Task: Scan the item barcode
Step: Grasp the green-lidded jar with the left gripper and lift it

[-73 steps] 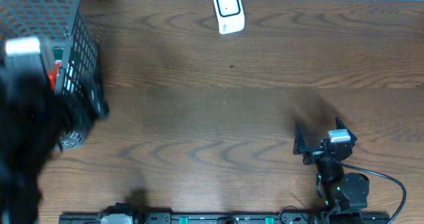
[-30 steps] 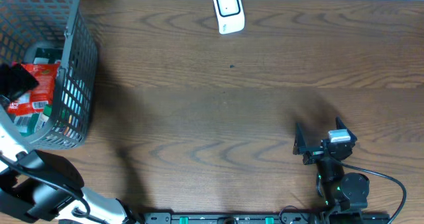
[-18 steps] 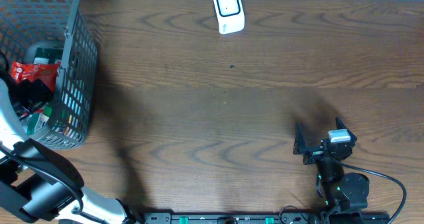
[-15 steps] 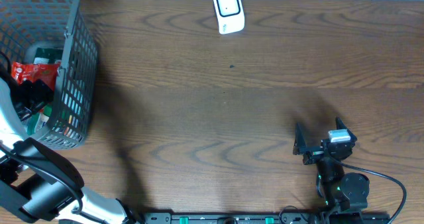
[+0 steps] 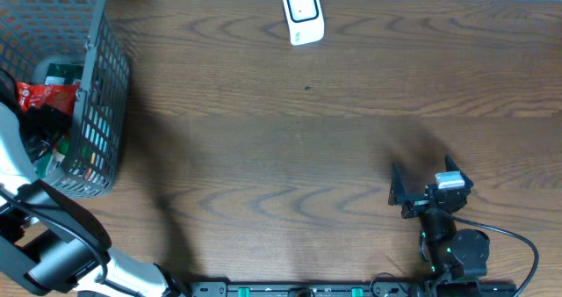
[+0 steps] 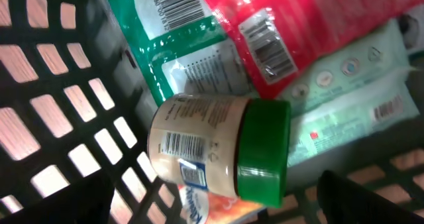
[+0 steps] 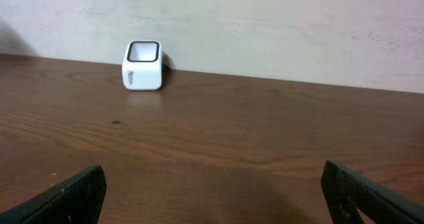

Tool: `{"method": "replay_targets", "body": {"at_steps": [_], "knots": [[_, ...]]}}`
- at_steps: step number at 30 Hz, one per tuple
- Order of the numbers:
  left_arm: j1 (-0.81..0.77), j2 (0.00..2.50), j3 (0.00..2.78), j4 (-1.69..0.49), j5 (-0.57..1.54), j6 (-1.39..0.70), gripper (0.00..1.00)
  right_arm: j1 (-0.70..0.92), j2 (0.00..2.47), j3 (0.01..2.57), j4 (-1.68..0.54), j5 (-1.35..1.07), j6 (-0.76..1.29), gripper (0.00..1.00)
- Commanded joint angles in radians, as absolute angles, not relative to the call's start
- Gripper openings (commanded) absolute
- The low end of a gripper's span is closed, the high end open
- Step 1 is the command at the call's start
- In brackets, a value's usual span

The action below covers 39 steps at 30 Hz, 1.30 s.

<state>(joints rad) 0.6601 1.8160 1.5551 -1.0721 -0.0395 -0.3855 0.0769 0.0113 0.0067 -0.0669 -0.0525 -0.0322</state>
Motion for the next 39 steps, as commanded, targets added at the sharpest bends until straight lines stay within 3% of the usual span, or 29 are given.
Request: {"method": "replay_targets", "body": {"at_steps": [1, 31, 39], "knots": [[0.662, 1.819, 1.514, -1.048, -0.064, -0.459, 0.98, 0.077, 0.007, 0.006, -0.071, -0.054, -0.015, 0.99], [0.663, 1.828, 1.343, -0.863, -0.064, -0.474, 1.00, 0.077, 0.007, 0.006, -0.071, -0.053, -0.015, 0.99], [0.663, 1.827, 1.348, -0.862, -0.060, -0.473, 0.83, 0.077, 0.007, 0.006, -0.071, -0.053, -0.015, 0.99]]}}
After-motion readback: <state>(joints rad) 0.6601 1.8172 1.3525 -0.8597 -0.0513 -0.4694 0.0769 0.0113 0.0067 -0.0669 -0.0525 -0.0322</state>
